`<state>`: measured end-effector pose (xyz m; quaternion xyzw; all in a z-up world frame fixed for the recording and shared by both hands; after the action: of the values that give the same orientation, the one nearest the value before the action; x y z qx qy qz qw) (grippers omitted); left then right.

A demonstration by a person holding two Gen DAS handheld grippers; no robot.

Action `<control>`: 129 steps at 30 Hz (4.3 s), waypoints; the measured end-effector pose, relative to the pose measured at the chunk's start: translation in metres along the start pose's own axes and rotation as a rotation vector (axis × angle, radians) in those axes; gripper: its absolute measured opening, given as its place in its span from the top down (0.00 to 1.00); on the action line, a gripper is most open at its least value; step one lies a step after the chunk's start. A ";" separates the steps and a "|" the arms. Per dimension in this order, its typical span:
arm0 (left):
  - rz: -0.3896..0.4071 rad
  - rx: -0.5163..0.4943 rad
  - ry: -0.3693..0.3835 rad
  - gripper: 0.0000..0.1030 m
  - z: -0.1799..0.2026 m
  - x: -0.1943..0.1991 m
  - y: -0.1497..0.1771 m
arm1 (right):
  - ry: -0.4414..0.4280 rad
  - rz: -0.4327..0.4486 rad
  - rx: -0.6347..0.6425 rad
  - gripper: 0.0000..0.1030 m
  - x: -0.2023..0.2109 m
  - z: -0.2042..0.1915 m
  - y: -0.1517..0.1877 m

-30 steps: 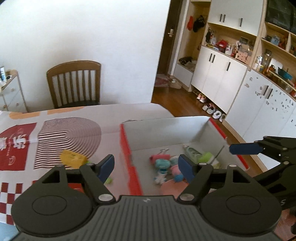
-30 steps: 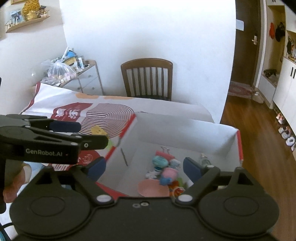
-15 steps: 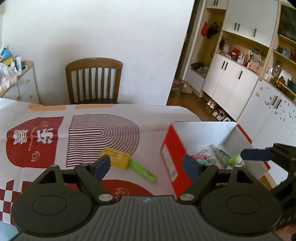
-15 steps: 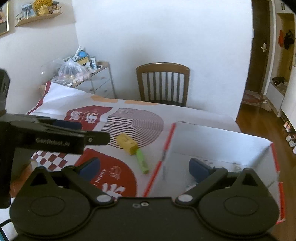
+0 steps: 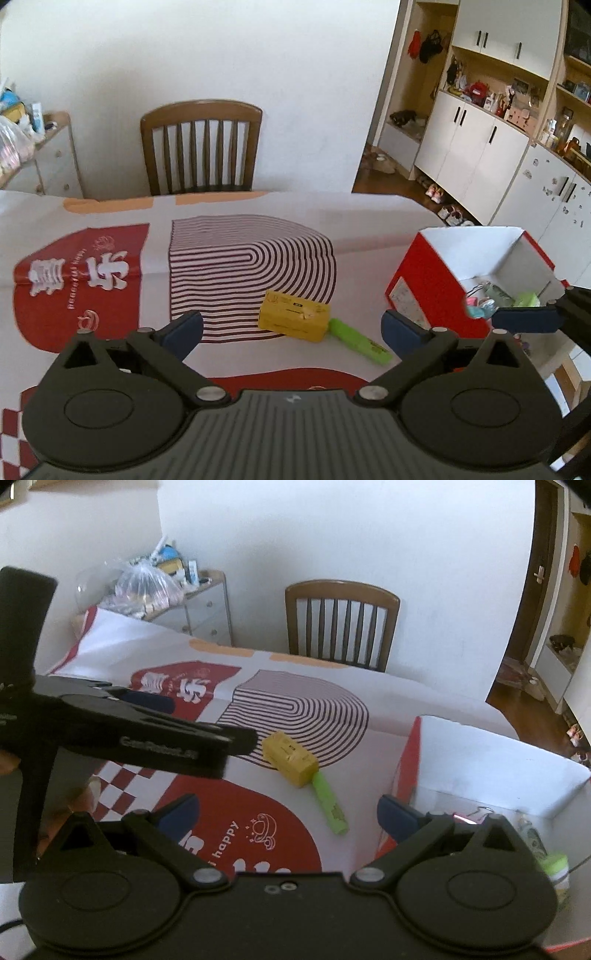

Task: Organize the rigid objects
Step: 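Withdraw both tools from the shoebox toward the yellow box and highlighter, then grasp the yellow box with the left gripper while the right grasps the green highlighter, then carry the yellow box and green highlighter into the shoebox and lower them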

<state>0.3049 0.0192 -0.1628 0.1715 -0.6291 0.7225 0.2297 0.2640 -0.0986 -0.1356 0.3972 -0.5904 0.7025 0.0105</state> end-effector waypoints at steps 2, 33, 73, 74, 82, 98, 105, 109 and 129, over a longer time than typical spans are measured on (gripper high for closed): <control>-0.007 0.010 0.014 0.00 -0.002 -0.011 0.002 | 0.012 -0.017 0.008 0.01 -0.013 -0.003 0.002; -0.122 -0.137 0.099 0.01 0.003 -0.120 0.031 | 0.184 -0.198 0.014 0.44 -0.118 0.017 0.043; -0.092 -0.061 0.072 0.30 -0.006 -0.037 0.035 | 0.162 -0.171 -0.274 0.86 -0.045 0.015 0.046; -0.086 -0.061 0.071 0.30 -0.005 -0.031 0.033 | 0.155 -0.163 -0.283 0.86 -0.040 0.015 0.044; -0.039 -0.060 0.072 0.30 0.009 0.009 0.012 | 0.097 -0.076 -0.318 0.86 0.002 0.016 0.020; 0.013 -0.117 0.120 0.30 0.090 0.050 -0.020 | 0.089 0.061 -0.333 0.85 0.076 0.076 -0.006; -0.006 -0.177 0.167 0.30 0.147 0.043 -0.015 | 0.144 0.079 -0.346 0.85 0.101 0.129 0.008; -0.032 -0.207 0.185 0.30 0.178 0.030 -0.009 | 0.181 0.083 -0.358 0.85 0.113 0.161 0.020; -0.196 -0.263 0.166 0.32 0.262 -0.060 0.029 | 0.231 -0.016 -0.341 0.85 0.082 0.251 0.067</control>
<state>0.3278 -0.2499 -0.1799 0.1400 -0.6774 0.6198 0.3705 0.3127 -0.3661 -0.1473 0.3113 -0.6924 0.6332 0.1508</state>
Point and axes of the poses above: each gripper's, at about its wrist camera, not at the fingertips, and x roughly against the way its jaws point, z to its right, y to its underside, the point moved 9 cm from there along -x, roughly the way its jaws point, and after that the axes turned 10 degrees about z, right-handed, at the moved point
